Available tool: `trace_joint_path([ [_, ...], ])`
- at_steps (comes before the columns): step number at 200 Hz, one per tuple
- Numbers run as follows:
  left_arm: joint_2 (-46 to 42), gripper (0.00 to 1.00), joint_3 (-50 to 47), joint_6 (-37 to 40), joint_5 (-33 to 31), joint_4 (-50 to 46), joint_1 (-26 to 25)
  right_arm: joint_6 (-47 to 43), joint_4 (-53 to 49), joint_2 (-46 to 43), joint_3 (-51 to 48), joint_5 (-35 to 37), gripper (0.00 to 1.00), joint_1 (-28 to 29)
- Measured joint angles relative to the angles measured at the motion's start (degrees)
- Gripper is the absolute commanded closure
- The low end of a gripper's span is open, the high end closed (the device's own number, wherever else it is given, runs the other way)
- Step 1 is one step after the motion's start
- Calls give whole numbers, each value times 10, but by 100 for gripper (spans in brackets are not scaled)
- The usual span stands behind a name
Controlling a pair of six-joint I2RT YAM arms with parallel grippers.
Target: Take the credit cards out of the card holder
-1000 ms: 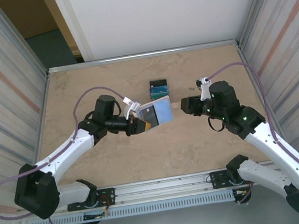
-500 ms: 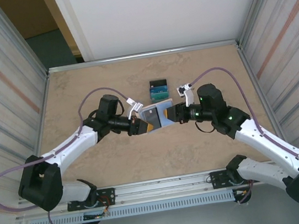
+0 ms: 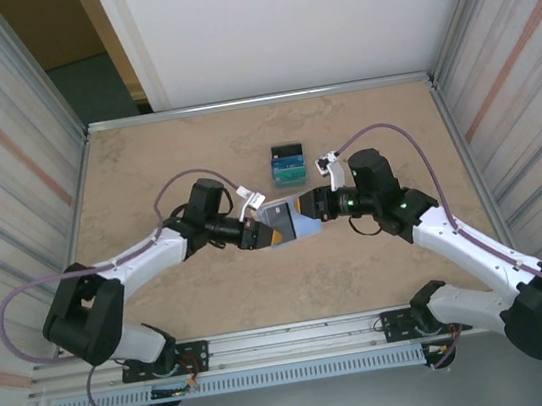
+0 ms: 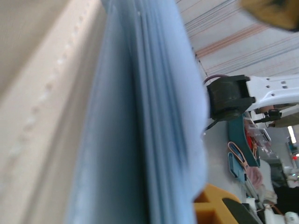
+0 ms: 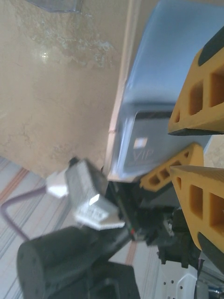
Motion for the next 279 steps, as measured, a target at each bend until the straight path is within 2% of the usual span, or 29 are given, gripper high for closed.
trace_joint_path([
  [106,149,85,-11,-68,6,67,-14,13,-2,-8,-28,8,69,-20],
  [166,207,81,17,-67,8,66,-14,13,-14,-24,-28,23,64,-21],
  [239,257,80,58,-42,17,50,-3,13,-18,-29,-28,37,62,-21],
  [279,268,68,73,-34,19,49,-3,13,-18,-29,-28,41,61,-21],
])
